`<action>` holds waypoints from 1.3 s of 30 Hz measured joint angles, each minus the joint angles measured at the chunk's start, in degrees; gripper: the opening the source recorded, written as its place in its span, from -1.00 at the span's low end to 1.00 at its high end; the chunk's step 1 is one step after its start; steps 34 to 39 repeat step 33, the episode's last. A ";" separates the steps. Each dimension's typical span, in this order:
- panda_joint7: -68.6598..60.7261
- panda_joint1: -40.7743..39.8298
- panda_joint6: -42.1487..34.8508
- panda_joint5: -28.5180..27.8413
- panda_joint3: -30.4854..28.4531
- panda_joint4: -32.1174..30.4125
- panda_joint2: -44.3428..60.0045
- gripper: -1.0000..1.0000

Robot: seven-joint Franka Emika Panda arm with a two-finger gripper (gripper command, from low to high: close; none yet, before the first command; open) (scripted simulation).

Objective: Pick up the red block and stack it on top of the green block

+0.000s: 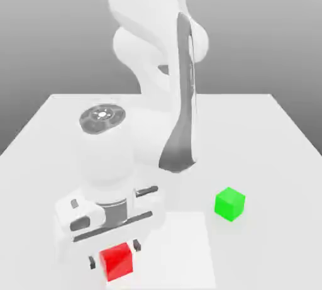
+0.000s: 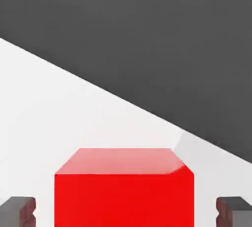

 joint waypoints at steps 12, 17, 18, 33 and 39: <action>6.60 6.05 -8.61 -7.80 -0.25 -6.20 -14.68 -1.00; 9.79 17.02 -9.48 -9.85 5.21 -15.11 -24.35 -1.00; 10.42 18.06 -9.58 -10.20 6.24 -16.94 -26.34 -1.00; 14.09 24.58 5.24 -12.51 13.32 -25.49 -20.87 1.00; 14.09 24.58 5.24 -12.51 13.32 -25.49 -20.87 1.00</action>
